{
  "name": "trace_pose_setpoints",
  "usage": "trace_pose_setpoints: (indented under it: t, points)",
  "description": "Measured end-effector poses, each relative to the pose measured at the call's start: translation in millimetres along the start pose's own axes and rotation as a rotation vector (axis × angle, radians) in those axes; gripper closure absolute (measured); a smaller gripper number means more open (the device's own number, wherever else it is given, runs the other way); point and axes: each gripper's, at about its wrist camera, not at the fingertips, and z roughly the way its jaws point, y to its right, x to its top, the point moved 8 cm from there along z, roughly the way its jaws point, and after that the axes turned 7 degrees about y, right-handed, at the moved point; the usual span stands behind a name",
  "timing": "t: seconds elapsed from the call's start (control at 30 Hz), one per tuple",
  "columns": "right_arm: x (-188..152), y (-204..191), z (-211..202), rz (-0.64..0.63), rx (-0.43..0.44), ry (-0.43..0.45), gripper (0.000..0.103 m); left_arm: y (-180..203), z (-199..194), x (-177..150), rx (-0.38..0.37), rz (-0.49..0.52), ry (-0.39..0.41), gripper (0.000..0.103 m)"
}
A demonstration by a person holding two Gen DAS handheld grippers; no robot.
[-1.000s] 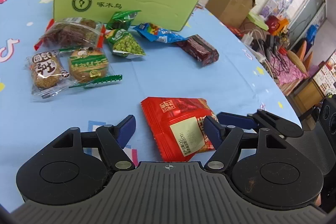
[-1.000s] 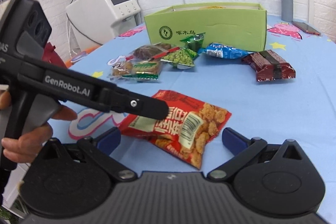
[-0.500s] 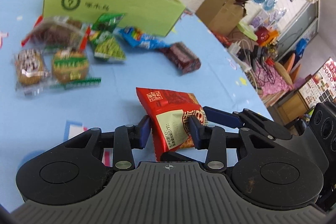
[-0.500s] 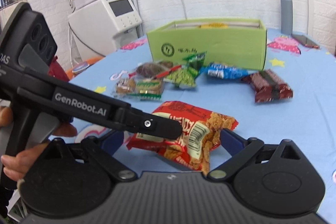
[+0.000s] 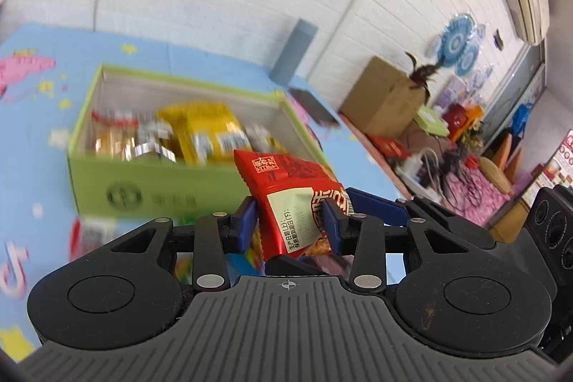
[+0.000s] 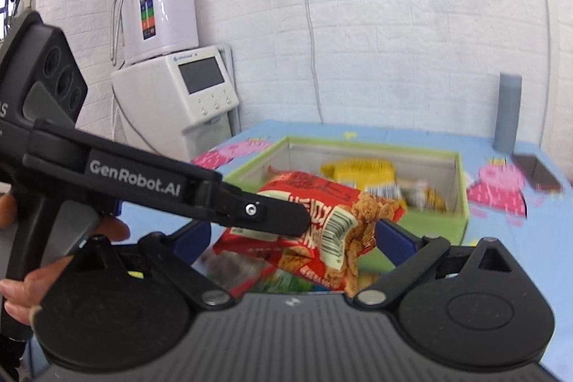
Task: Organize snacks
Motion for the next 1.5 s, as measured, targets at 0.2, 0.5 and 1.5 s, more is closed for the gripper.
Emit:
trace_pose_setpoints:
  t: [0.2, 0.5, 1.5]
  points:
    - [26, 17, 91, -0.047, 0.04, -0.043, 0.005, -48, 43, 52, 0.11, 0.049, 0.024, 0.08]
    - [20, 24, 133, -0.048, 0.089, -0.088, 0.005, -109, 58, 66, 0.181, 0.014, 0.053, 0.052]
    - [-107, -86, 14, 0.06, 0.14, -0.262, 0.001, -122, -75, -81, 0.246, -0.063, -0.059, 0.054]
